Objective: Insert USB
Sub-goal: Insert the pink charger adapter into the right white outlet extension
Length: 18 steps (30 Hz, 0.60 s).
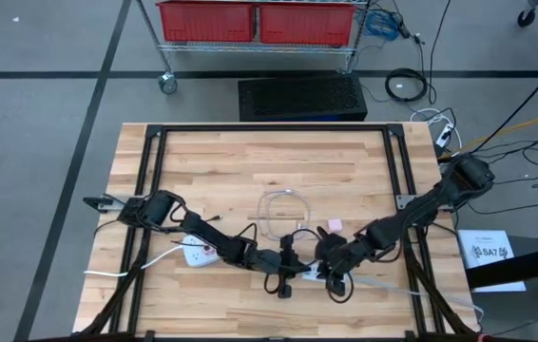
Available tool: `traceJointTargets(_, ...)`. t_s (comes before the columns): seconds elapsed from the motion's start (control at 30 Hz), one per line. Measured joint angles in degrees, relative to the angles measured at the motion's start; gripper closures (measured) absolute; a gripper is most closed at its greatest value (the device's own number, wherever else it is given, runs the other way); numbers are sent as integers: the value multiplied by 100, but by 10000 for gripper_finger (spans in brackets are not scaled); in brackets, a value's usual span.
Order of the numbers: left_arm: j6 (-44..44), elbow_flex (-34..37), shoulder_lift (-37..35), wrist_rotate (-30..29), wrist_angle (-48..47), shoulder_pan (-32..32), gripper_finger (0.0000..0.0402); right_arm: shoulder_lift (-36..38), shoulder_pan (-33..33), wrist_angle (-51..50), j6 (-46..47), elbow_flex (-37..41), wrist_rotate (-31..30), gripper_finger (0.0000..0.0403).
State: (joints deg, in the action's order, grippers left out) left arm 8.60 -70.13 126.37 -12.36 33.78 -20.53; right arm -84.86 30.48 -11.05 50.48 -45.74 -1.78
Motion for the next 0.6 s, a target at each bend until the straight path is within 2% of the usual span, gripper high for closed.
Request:
traceJointTargets(0.1,8,0,0,0,0,0,395,279,4,-747,562,-8,-306,295)
traceJointTargets(0.23,11,4,0,0,2,-2,395,618,-95,-2503,1870,-9,-974,293)
traceJointTargets(0.33,11,4,0,2,7,-2,395,739,-218,-3331,2610,-9,-1368,293)
traceJointTargets(0.5,9,7,0,2,15,-5,395,669,-608,-3668,2731,-11,-1453,293)
traceJointTargets(0.6,9,7,0,2,15,-4,395,577,-890,-3627,2291,-11,-1472,293)
